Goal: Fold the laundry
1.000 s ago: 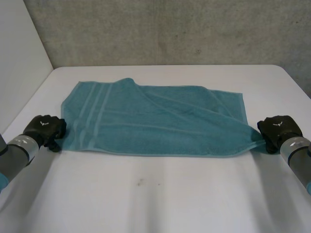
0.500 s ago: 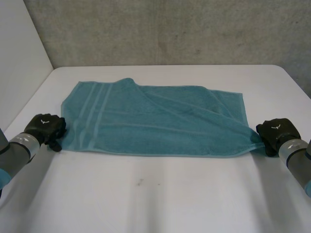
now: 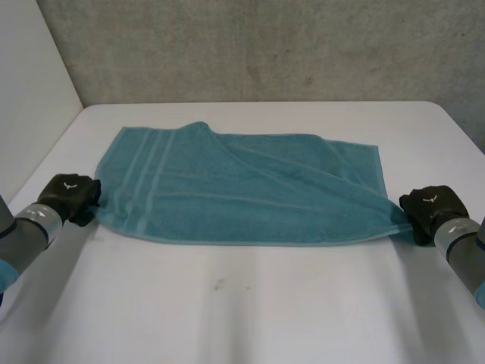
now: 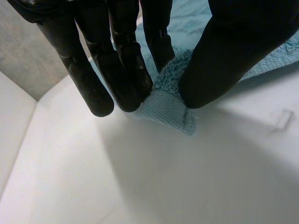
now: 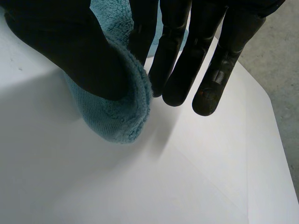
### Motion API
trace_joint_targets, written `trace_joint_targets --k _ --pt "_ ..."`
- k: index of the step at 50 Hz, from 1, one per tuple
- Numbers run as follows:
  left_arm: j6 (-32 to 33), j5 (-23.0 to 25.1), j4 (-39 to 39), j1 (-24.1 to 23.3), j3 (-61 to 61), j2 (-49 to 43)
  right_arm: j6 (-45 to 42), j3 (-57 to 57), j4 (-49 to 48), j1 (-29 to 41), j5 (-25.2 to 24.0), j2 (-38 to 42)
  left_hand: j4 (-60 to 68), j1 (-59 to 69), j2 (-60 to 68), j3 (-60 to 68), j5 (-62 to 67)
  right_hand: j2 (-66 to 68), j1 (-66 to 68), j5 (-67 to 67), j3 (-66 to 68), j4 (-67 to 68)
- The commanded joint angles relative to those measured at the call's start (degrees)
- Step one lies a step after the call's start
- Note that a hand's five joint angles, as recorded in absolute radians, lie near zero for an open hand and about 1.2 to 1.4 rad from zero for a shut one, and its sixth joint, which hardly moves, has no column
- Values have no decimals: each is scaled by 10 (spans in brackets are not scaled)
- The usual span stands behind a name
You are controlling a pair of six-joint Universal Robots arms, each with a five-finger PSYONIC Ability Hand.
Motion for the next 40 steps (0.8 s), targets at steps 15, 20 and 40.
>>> trace_joint_targets --k 15,20,40 --pt "115 -35 -171 89 -222 410 -164 8 273 -21 -1 -185 117 166 120 122 151 125 243 131 120 117" --pt "166 -21 -258 116 -234 417 -249 32 320 -72 0 -190 117 166 120 122 151 125 243 131 120 117" --pt "95 -56 -59 -17 -19 128 -112 -149 120 21 19 3 117 166 120 122 151 125 243 131 120 117"
